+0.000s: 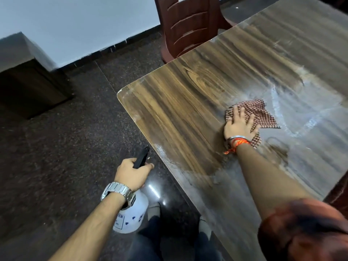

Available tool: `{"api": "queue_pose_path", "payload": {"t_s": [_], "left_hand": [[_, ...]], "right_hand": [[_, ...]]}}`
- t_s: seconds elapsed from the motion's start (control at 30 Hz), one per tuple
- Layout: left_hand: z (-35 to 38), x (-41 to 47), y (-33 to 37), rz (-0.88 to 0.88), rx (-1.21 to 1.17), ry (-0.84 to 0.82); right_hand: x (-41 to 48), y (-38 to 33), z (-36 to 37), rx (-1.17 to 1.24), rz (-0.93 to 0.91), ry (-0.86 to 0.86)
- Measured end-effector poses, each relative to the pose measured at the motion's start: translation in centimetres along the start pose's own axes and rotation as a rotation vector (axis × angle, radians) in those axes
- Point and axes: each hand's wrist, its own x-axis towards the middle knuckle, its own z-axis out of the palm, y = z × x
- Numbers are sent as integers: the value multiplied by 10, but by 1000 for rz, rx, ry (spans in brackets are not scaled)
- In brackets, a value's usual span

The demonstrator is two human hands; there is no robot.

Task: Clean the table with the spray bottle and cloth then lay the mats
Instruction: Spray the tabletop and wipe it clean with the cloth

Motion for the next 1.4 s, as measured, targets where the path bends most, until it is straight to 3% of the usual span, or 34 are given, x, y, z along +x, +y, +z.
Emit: {"api": "queue_pose_path", "payload": {"t_s": [0.2, 0.3, 0.37, 0.57, 1.03, 1.23, 1.4], "left_hand": [[51, -47, -1, -65, -84, 75], [78, -68, 5, -83, -127, 77], [92, -84, 9, -79, -134, 76], [131, -124, 3, -92, -156, 45], [163, -185, -23, -104, -200, 93], [181, -220, -23, -93, -186, 100], [199, -244, -24, -120, -189, 165]], "right_hand": [[-71, -18, 18, -229, -886, -211], [-100, -7, 21, -201, -1069, -318], [-107, 15, 17, -156, -1042, -294], [-113, 82, -1, -62, -692, -161], [-158, 154, -11, -75, -731, -223], [-190, 221, -31, -71, -627, -228], [-190, 240, -36, -140, -717, -308]]}}
